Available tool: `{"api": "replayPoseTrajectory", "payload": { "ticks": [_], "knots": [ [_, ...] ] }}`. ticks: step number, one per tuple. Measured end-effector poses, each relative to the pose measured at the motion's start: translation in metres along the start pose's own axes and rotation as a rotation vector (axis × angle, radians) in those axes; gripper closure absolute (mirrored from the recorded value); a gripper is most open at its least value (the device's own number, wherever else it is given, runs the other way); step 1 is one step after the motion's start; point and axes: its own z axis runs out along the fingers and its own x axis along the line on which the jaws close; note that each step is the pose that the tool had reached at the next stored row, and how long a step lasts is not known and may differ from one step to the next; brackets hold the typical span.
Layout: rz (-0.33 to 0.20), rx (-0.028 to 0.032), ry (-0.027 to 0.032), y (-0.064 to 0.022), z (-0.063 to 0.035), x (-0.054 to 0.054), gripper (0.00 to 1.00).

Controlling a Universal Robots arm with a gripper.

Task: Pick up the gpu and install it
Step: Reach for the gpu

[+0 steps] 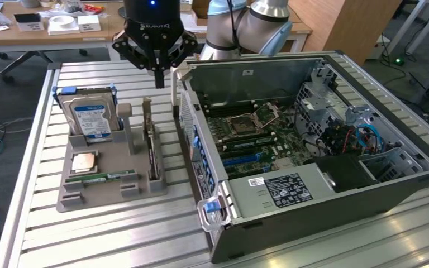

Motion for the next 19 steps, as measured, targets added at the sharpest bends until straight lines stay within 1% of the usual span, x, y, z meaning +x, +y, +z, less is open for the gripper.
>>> {"api": "replayPoseTrajectory", "payload": {
  "ticks": [6, 15, 19],
  "knots": [
    [0.000, 0.0001, 0.0001, -0.0001, -0.0001, 0.001, 0.89],
    [0.000, 0.0000, 0.0000, -0.0014, 0.0002, 0.018, 0.89],
    [0.000, 0.0001, 0.0001, -0.0018, 0.0004, 0.023, 0.89]
  ]
}}
